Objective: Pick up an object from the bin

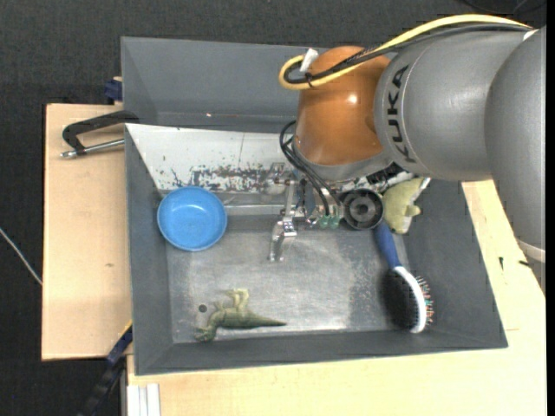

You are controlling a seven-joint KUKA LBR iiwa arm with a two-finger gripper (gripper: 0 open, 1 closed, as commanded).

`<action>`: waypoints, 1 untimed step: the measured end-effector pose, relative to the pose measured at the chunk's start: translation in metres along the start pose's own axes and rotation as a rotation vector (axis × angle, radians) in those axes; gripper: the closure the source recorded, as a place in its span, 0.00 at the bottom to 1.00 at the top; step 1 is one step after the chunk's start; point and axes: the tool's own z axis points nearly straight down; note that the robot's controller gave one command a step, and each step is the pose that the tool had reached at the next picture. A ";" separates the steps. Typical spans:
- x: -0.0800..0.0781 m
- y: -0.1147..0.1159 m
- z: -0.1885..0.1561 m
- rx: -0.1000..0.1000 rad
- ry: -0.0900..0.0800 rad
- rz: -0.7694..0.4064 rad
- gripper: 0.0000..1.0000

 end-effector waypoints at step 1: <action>0.000 0.043 0.006 0.001 0.001 -0.023 0.00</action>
Offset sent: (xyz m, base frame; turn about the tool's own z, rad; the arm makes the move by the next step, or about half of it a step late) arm -0.0023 0.0387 -0.0066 -0.0181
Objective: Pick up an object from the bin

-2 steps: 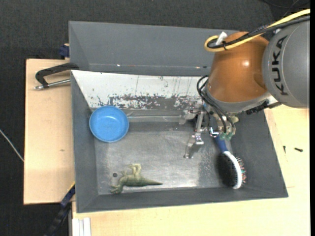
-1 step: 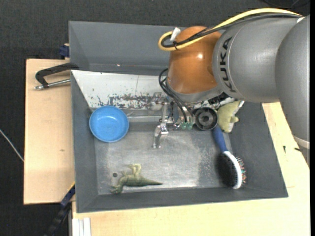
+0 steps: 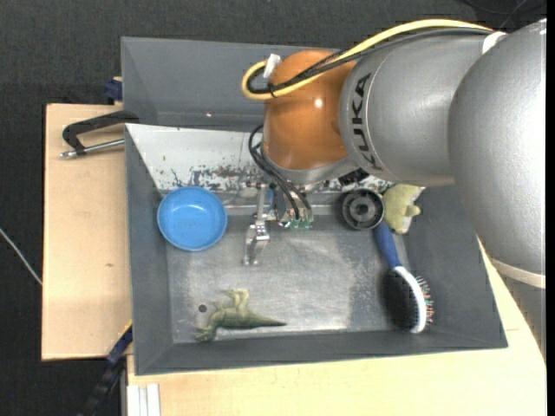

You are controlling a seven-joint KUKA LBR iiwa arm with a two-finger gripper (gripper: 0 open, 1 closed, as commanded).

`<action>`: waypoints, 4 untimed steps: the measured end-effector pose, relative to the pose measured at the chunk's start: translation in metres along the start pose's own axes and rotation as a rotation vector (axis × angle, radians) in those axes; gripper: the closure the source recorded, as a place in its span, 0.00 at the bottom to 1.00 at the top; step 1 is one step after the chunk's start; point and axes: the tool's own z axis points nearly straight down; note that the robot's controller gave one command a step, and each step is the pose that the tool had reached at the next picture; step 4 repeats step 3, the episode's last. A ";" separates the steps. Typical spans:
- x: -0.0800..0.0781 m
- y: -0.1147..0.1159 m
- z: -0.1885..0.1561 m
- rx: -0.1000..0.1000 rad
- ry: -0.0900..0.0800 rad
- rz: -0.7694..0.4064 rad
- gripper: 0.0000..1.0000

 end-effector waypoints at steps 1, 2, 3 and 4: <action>-0.004 0.054 0.074 0.002 0.001 -0.163 0.00; -0.007 0.056 0.069 -0.003 -0.008 -0.164 1.00; 0.004 0.021 -0.095 0.002 -0.009 -0.383 1.00; 0.004 0.021 -0.095 0.002 -0.009 -0.383 1.00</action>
Offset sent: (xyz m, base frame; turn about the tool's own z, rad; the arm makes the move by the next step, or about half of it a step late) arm 0.0001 0.0528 -0.0755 -0.1613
